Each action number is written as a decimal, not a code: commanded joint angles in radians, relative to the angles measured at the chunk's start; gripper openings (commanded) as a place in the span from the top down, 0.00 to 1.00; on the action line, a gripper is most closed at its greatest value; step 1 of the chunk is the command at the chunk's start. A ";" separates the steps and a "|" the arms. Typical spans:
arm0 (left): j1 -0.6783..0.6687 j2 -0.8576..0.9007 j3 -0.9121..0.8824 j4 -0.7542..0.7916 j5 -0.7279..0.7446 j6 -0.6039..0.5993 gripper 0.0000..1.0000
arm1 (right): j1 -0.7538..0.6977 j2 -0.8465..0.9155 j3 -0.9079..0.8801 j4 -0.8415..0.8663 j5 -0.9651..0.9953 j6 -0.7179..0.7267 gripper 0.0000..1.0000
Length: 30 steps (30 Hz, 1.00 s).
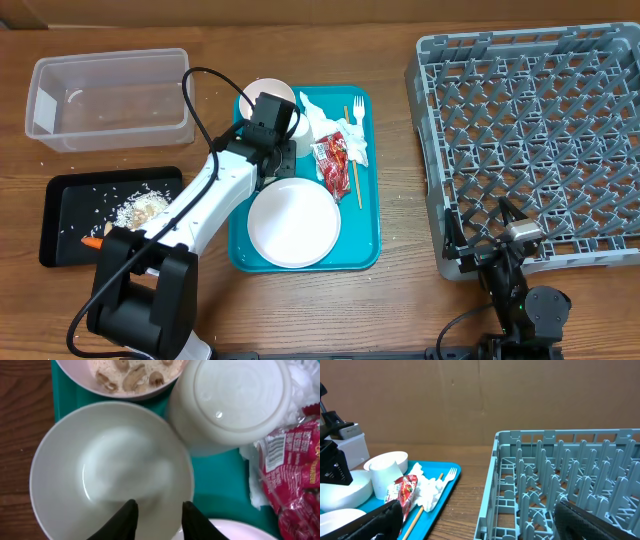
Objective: Sort waste into correct bins and load items into the dishwasher rack
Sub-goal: 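Return the empty bowl to the teal tray and release it, then grasp the rim of the back white bowl with the left gripper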
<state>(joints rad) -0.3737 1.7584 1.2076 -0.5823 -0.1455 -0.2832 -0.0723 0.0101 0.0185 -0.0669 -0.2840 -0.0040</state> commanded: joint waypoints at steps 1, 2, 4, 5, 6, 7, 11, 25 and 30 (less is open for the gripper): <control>-0.005 0.006 0.126 -0.061 -0.005 0.036 0.61 | -0.004 -0.007 -0.010 0.006 0.003 0.000 0.00; -0.002 0.006 0.149 -0.072 -0.016 0.036 0.57 | -0.004 -0.007 -0.010 0.006 0.003 0.000 0.00; 0.008 0.006 0.214 -0.095 -0.046 0.035 0.44 | -0.004 -0.007 -0.010 0.006 0.003 0.000 0.00; 0.015 0.006 0.240 -0.097 -0.052 0.036 0.38 | -0.004 -0.007 -0.010 0.006 0.003 0.000 0.00; 0.023 0.006 0.266 -0.097 -0.052 0.035 0.32 | -0.004 -0.007 -0.010 0.006 0.003 0.000 0.00; 0.033 0.006 0.293 -0.093 -0.046 0.025 0.27 | -0.004 -0.007 -0.010 0.006 0.003 0.000 0.00; 0.079 0.006 0.365 -0.061 0.026 0.007 0.22 | -0.004 -0.007 -0.010 0.006 0.003 0.000 0.00; 0.191 0.349 0.905 -0.513 0.243 0.075 0.18 | -0.004 -0.007 -0.010 0.006 0.003 0.000 0.00; 0.207 0.467 0.905 -0.441 0.166 0.021 0.18 | -0.004 -0.007 -0.010 0.006 0.003 0.000 0.00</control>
<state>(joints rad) -0.1791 2.1616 2.0926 -1.0485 0.0845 -0.2352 -0.0723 0.0101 0.0185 -0.0677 -0.2840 -0.0040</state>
